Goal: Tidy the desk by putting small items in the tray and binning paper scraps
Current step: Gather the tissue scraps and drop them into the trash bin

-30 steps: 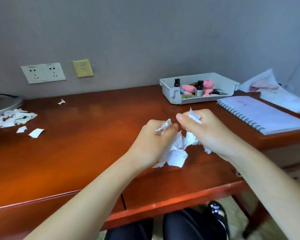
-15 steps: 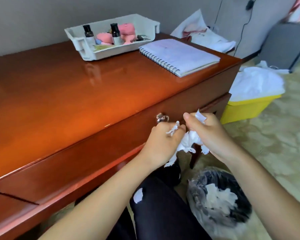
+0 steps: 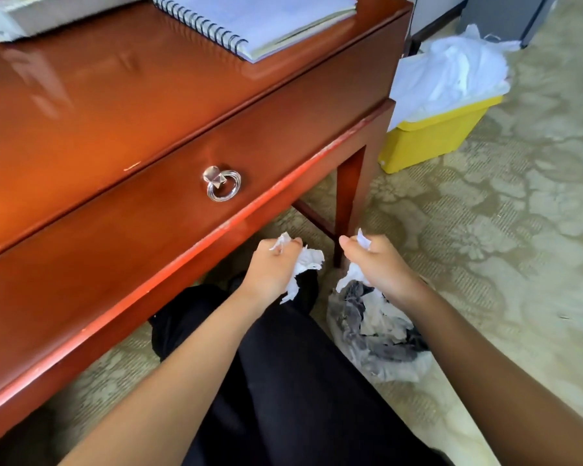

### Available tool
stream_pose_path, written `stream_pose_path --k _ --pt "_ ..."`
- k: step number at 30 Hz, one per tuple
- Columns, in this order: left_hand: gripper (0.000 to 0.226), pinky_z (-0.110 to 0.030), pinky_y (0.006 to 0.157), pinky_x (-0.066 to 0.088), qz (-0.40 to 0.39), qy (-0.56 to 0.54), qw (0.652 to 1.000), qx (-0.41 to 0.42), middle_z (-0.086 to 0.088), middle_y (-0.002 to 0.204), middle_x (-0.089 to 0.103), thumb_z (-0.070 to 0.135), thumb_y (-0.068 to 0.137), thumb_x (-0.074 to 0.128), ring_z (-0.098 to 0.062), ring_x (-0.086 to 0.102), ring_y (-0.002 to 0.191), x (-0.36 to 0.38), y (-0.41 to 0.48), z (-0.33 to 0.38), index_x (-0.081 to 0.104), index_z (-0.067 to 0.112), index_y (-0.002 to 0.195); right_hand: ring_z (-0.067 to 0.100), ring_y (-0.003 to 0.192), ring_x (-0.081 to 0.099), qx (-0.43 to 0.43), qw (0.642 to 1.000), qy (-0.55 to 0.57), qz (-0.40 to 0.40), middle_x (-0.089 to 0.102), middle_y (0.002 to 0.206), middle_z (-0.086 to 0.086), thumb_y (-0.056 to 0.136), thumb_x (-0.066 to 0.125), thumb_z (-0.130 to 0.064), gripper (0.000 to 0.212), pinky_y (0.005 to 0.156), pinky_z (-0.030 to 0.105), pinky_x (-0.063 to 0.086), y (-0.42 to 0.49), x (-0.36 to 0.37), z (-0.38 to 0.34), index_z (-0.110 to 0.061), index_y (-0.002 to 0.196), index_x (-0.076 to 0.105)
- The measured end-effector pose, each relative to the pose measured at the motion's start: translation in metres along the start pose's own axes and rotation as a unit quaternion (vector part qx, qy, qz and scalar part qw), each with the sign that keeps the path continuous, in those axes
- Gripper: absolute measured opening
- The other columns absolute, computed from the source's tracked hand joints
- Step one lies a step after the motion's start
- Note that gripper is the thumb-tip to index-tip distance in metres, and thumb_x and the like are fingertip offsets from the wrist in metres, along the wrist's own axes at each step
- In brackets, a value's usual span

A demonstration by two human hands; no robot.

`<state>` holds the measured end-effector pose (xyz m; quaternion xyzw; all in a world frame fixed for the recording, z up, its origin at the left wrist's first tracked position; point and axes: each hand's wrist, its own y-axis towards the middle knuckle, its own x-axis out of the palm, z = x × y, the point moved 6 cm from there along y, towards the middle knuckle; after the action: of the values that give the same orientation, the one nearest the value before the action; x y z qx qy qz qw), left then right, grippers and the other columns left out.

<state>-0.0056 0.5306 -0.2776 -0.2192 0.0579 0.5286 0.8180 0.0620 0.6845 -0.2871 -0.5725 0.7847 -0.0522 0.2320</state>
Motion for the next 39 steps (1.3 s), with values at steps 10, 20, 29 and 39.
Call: stream_pose_path --k 10,20,29,39 --pt "0.038 -0.022 0.053 0.039 -0.06 -0.066 0.978 -0.187 0.001 0.061 0.036 0.021 0.093 0.048 -0.014 0.035 0.052 0.13 0.029 -0.057 0.031 0.019 0.059 0.01 0.04 0.023 0.15 0.984 0.058 0.075 0.025 0.049 -0.003 0.094 0.048 -0.031 0.025 0.039 0.021 0.023 0.029 -0.027 0.097 -0.014 0.075 0.046" --pt "0.043 -0.04 0.096 0.044 -0.1 0.0 0.956 -0.277 -0.023 0.131 0.053 0.028 0.096 0.041 -0.037 0.052 0.119 0.213 0.045 -0.099 0.051 0.0 0.127 0.018 0.049 0.033 0.281 0.953 0.013 0.109 0.038 0.056 0.006 0.098 0.043 -0.02 0.037 0.051 0.031 0.03 0.056 -0.039 0.188 -0.011 0.063 0.042" --pt "0.051 -0.038 0.103 0.034 -0.203 0.086 0.935 -0.278 -0.012 0.153 0.026 0.03 0.1 0.029 -0.031 0.036 0.134 0.21 0.05 -0.105 0.023 0.012 0.148 0.027 0.103 0.05 0.284 0.954 -0.037 0.085 0.053 0.126 0.012 0.097 0.041 -0.031 0.041 0.089 0.041 0.041 0.054 -0.044 0.201 -0.009 0.13 0.047" --pt "0.034 -0.03 0.098 0.041 -0.175 0.208 0.961 -0.044 -0.01 0.133 0.054 0.021 0.101 0.036 -0.026 0.051 0.123 0.114 0.038 -0.053 0.05 0.012 0.13 0.026 0.059 0.036 0.18 0.98 -0.069 0.048 0.04 0.067 0.016 0.097 0.04 -0.018 0.029 0.057 0.035 0.03 0.055 -0.024 0.134 0.004 0.093 0.058"
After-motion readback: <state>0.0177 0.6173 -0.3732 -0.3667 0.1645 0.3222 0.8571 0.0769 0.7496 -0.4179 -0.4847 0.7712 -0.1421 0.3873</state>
